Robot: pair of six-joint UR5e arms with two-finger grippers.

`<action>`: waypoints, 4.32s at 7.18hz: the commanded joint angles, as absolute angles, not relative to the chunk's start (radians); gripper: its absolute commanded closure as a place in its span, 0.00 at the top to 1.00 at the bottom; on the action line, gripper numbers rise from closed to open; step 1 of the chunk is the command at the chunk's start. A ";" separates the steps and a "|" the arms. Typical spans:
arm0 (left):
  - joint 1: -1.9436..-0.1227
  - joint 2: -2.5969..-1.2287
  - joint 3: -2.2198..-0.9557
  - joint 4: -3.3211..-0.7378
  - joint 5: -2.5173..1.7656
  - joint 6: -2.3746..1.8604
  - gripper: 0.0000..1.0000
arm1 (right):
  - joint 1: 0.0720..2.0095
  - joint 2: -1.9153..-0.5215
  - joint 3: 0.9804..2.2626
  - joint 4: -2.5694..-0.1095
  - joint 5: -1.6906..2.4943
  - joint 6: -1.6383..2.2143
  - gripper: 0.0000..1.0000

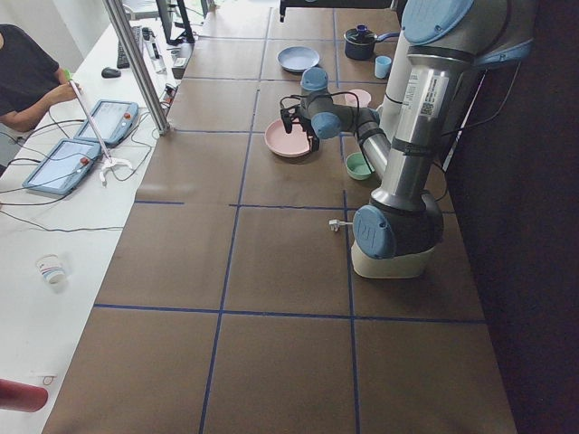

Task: Stack three plates with pink and blue
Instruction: 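Withdraw the left gripper while the right gripper reaches the light blue plate rim, then grasp and lift the light blue plate with the right gripper, then carry the light blue plate over the pink plate and lower it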

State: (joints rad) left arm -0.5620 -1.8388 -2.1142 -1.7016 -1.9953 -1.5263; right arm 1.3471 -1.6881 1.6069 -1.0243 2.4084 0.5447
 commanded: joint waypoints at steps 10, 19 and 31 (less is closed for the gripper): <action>-0.601 -1.829 -2.154 -1.601 -1.991 -1.416 1.00 | 1.026 -1.789 1.557 -0.698 2.233 0.902 0.03; -0.895 -1.511 -2.192 -1.597 -1.997 -0.796 1.00 | 1.089 -1.549 1.704 -0.653 2.399 1.300 0.00; -1.298 -1.523 -1.847 -1.617 -2.266 -0.196 1.00 | 0.471 -1.072 1.755 -1.149 1.805 1.506 0.01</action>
